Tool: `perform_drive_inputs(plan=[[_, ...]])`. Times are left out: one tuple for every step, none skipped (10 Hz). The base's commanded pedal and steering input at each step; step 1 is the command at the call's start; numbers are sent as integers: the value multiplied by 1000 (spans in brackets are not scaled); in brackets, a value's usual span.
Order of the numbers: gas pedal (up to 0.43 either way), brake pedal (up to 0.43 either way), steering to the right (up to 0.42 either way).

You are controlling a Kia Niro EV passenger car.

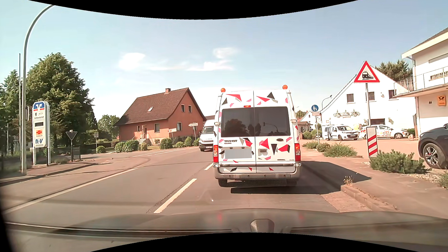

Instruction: Follow the waypoints while adhering to traffic rules and regulations

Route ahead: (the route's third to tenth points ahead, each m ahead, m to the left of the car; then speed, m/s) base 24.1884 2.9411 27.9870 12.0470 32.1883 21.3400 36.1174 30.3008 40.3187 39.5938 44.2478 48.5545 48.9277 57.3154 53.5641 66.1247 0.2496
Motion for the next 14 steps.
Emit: perform_drive_inputs(plan=[[0,6,16],[0,6,16],[0,12,16],[0,6,16],[0,6,16],[0,6,16],[0,6,16],[0,6,16],[0,6,16],[0,6,16],[0,6,16],[0,6,15],[0,6,16],[0,6,16]])
